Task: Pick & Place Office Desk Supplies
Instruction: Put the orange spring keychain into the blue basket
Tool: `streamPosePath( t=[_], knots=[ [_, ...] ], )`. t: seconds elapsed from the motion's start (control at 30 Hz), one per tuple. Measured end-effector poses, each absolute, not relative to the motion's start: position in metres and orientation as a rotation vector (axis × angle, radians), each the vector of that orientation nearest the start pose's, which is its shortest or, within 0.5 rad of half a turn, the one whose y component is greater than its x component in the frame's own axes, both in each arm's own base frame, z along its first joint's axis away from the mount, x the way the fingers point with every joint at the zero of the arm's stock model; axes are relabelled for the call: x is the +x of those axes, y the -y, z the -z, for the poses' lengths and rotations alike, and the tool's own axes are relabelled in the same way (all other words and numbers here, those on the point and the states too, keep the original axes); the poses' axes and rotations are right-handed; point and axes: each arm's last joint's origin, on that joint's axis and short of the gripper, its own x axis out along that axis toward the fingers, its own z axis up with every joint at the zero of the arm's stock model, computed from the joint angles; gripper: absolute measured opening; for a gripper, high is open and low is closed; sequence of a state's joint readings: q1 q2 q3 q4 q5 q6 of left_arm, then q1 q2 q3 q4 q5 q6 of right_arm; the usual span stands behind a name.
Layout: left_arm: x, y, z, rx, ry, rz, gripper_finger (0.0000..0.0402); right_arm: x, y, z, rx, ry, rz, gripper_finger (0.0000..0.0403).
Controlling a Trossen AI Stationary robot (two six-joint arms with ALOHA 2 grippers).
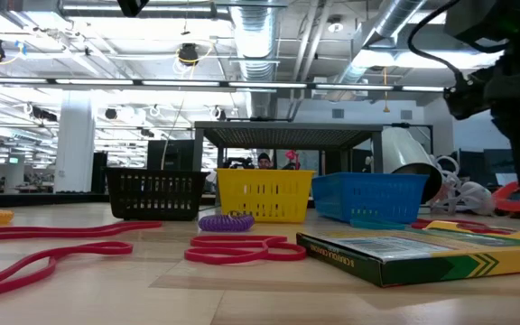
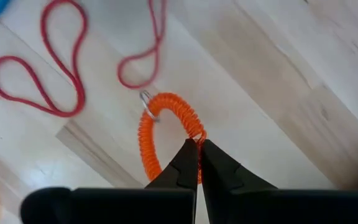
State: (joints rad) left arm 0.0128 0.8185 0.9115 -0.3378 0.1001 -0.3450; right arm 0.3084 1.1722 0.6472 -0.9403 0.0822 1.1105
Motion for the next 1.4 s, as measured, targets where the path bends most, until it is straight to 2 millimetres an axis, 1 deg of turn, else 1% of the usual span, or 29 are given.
streamPosePath(
  t=[0.13, 0.23, 0.4, 0.57, 0.73, 0.83, 0.93, 1.13, 1.27, 1.4],
  knots=[
    [0.172, 0.001, -0.355, -0.356, -0.256, 0.040, 0.0172, 0.155, -0.047, -0.182, 0.653, -1.358, 0.687, 0.0001],
    [0.172, 0.001, -0.355, -0.356, -0.256, 0.040, 0.0172, 0.153, -0.046, -0.186, 0.678, -1.321, 0.703, 0.0000],
    [0.172, 0.001, -0.355, -0.356, -0.256, 0.040, 0.0172, 0.156, -0.045, -0.196, 0.751, -1.187, 0.649, 0.0000],
    [0.172, 0.001, -0.355, -0.357, -0.256, 0.041, 0.0172, 0.150, -0.042, -0.205, 0.801, -1.084, 0.674, 0.0000],
    [0.172, 0.001, -0.355, -0.356, -0.256, 0.041, 0.0172, 0.150, -0.040, -0.219, 0.857, -0.924, 0.613, 0.0000],
    [0.172, 0.001, -0.355, -0.357, -0.256, 0.041, 0.0172, 0.150, -0.039, -0.225, 0.878, -0.858, 0.593, 0.0000],
    [0.172, 0.001, -0.355, -0.357, -0.256, 0.041, 0.0172, 0.153, -0.040, -0.230, 0.907, -0.787, 0.563, 0.0000],
    [0.172, 0.000, -0.355, -0.355, -0.253, 0.027, 0.0172, 0.167, -0.039, -0.238, 0.937, -0.646, 0.506, 0.0000],
    [0.172, 0.000, -0.355, -0.355, -0.252, 0.021, 0.0172, 0.173, -0.031, -0.239, 0.932, -0.603, 0.522, 0.0000],
    [0.172, 0.000, -0.356, -0.354, -0.251, 0.021, 0.0172, 0.179, -0.017, -0.235, 0.914, -0.597, 0.592, 0.0000]
  ],
)
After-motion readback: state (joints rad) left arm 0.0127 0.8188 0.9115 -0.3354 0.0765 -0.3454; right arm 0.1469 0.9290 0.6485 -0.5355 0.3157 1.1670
